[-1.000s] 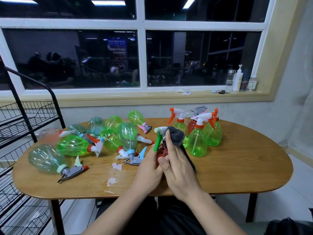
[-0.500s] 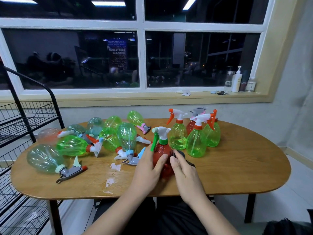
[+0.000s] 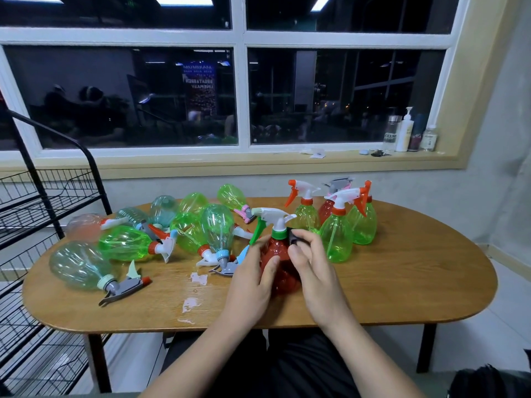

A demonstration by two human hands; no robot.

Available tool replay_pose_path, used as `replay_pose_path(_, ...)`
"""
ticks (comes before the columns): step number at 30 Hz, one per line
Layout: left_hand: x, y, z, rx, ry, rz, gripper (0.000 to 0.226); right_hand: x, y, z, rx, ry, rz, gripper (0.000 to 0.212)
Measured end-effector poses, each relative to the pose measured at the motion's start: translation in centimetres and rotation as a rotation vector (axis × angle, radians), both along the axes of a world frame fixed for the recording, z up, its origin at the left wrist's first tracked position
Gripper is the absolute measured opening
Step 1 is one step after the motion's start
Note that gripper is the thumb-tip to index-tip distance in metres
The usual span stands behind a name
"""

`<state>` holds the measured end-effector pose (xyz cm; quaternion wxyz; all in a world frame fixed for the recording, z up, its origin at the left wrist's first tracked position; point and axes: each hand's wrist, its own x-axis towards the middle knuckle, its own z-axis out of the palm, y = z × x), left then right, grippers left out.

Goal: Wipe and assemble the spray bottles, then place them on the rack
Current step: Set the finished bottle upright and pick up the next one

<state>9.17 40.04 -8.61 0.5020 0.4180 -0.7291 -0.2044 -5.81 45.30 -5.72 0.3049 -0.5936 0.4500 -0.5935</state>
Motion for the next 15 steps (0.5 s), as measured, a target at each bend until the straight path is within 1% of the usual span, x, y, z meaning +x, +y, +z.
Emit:
replay_pose_path(2,0.0,0.2,0.0,0.020,-0.004,-0.005,0.040,-0.1,0.1,-1.1,0.017,0.114,-0.047,0.049)
replay_pose_path(4,0.0,0.3,0.1,0.019,0.001,-0.002,0.036,-0.3,0.2,-1.8,0.080,0.236,-0.082,0.059)
replay_pose_path(5,0.0,0.3,0.1,0.019,0.012,-0.005,0.035,-0.5,0.1,-1.9,0.113,0.261,-0.086,0.063)
replay_pose_path(7,0.0,0.2,0.1,0.018,0.024,-0.006,0.037,-0.9,-0.1,-1.7,0.147,0.262,-0.084,0.069)
replay_pose_path(10,0.0,0.3,0.2,0.027,0.028,-0.007,0.044,-0.7,-0.3,-0.2,0.145,0.177,-0.060,0.075)
replay_pose_path(13,-0.1,0.5,0.3,-0.005,-0.023,-0.036,0.071,0.0,0.3,1.1,0.000,0.136,-0.039,0.069)
replay_pose_path(15,0.0,0.3,0.1,-0.023,-0.024,-0.045,0.077,0.5,0.6,1.3,-0.054,0.120,-0.026,0.074)
